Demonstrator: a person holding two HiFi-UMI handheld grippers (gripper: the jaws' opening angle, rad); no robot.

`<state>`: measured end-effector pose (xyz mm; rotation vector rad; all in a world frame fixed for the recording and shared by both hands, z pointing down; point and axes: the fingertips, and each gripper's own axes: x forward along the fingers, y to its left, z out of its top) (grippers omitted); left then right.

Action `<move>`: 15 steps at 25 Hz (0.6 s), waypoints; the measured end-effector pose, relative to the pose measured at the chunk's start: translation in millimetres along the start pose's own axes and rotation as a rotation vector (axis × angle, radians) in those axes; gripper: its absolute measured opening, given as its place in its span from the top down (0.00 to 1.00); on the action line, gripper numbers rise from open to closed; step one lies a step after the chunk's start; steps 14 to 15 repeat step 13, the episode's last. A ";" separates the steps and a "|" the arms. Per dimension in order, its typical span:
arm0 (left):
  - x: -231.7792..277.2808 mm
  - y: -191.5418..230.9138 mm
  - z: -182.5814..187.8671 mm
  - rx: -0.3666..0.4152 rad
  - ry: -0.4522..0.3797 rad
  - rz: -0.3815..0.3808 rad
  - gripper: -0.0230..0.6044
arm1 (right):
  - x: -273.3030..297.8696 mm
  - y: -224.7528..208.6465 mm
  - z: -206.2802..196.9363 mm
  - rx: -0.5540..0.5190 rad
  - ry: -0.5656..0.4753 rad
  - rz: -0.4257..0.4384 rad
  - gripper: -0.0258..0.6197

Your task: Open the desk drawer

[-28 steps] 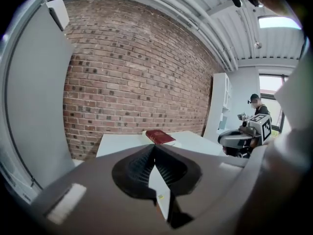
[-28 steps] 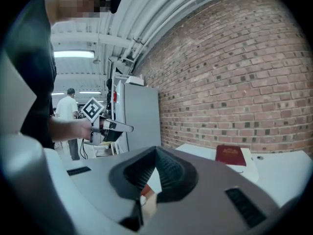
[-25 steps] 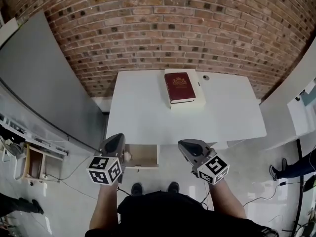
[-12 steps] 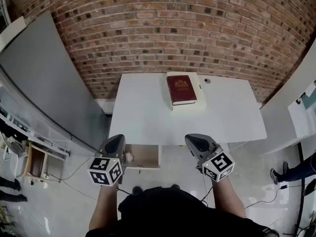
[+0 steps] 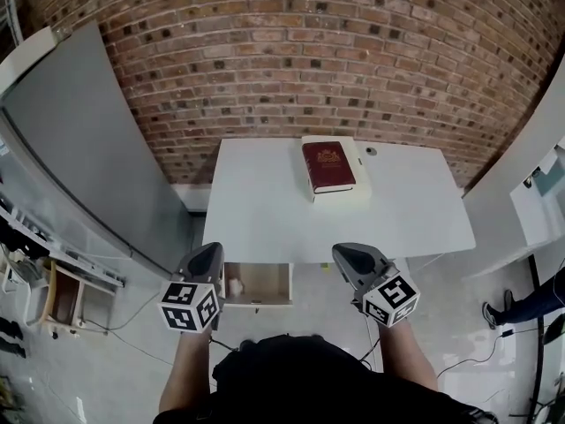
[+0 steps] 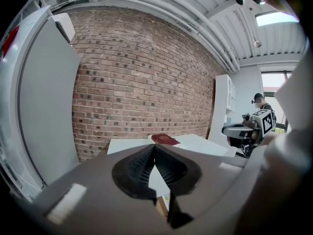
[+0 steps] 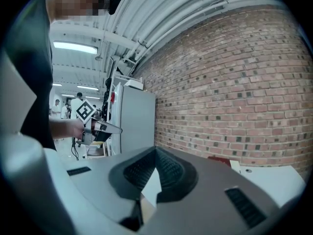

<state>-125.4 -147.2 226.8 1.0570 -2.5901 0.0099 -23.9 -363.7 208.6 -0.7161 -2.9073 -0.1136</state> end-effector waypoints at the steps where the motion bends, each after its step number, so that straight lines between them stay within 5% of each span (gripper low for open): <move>1: -1.3 1.7 -0.7 -0.002 0.000 -0.001 0.94 | 0.5 1.3 -1.0 0.006 0.003 -0.002 0.94; 15: -11.6 20.4 -17.0 -0.034 0.025 0.001 0.94 | 22.0 26.4 -4.6 0.004 0.023 0.037 0.94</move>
